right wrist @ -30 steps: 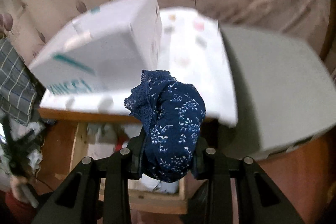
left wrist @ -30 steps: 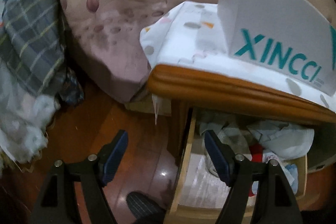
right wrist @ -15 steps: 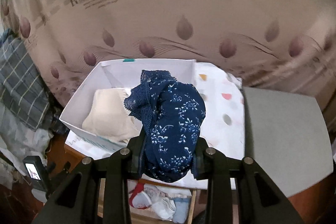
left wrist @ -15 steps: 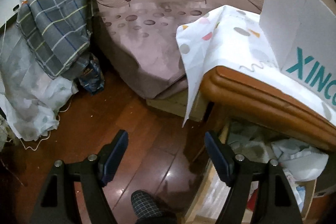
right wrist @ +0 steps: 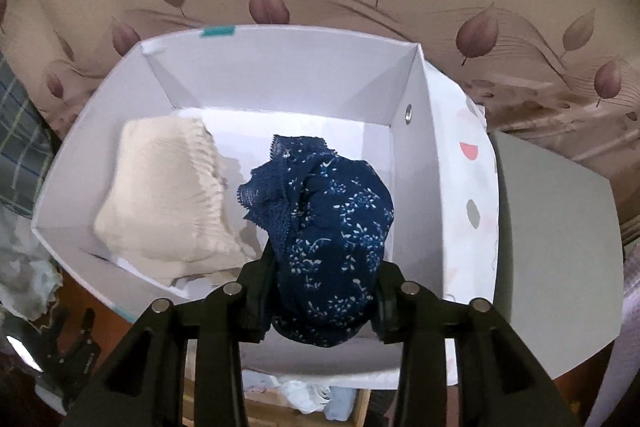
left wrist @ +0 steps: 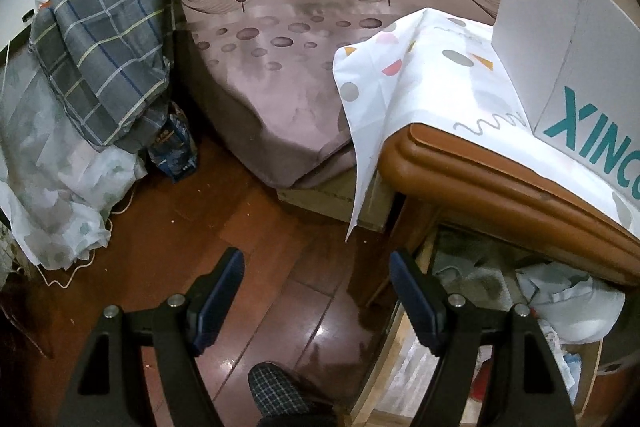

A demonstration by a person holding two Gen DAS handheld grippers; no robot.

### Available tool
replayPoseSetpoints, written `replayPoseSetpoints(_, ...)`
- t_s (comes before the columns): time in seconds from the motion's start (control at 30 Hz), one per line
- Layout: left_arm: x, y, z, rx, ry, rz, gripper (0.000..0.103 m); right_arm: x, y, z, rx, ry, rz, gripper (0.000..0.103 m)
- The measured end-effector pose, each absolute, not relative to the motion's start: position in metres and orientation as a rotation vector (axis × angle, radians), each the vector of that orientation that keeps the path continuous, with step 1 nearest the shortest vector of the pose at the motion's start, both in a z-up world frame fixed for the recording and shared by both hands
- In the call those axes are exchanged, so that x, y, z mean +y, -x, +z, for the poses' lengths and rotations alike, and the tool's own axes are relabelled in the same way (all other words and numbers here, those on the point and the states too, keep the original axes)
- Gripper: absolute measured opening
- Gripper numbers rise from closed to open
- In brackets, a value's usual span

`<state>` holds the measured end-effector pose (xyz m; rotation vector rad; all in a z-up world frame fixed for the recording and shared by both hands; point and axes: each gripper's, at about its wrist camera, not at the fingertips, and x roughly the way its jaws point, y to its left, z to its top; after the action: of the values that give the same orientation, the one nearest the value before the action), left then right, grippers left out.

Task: Take underwear out of drawer
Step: 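Carry the dark blue underwear with the right tool into the white box and release, then move the right tool back into the drawer toward the light blue underwear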

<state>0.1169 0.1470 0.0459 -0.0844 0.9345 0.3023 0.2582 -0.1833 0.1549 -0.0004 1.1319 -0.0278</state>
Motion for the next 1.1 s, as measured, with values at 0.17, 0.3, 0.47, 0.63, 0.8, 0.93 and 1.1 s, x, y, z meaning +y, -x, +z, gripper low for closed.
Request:
replayPoseSetpoints(0.17, 0.146, -0.118, 0.045, 0.939, 0.087, 0.289, 0.077, -0.177, -0.267, 0.152, 1.132, 0.031, -0.044, 0.051)
replayPoseSetpoints(0.3, 0.138, -0.118, 0.043, 0.94, 0.056, 0.275, 0.077, -0.175, -0.271, 0.156, 1.112, 0.027, -0.054, 0.067)
replayPoseSetpoints(0.47, 0.13, -0.118, 0.042, 0.939, 0.026, 0.252, 0.077, -0.175, -0.253, 0.183, 1.037, 0.001, -0.023, 0.067)
replayPoseSetpoints(0.63, 0.122, -0.121, 0.04, 0.949, 0.03, 0.214, 0.077, -0.175, -0.197, 0.207, 1.035, 0.014, 0.07, 0.068)
replayPoseSetpoints(0.8, 0.113, -0.12, 0.038, 0.953, 0.013, 0.179, 0.077, -0.177, -0.136, 0.186, 1.131, 0.046, 0.155, 0.068)
replayPoseSetpoints(0.93, 0.105, -0.12, 0.037, 0.962, 0.008, 0.142, 0.077, -0.172, -0.101, 0.137, 1.257, 0.123, 0.223, 0.068)
replayPoseSetpoints(1.1, 0.097, -0.118, 0.034, 0.967, -0.021, 0.118, 0.077, -0.157, -0.084, 0.057, 1.399, 0.227, 0.29, 0.068)
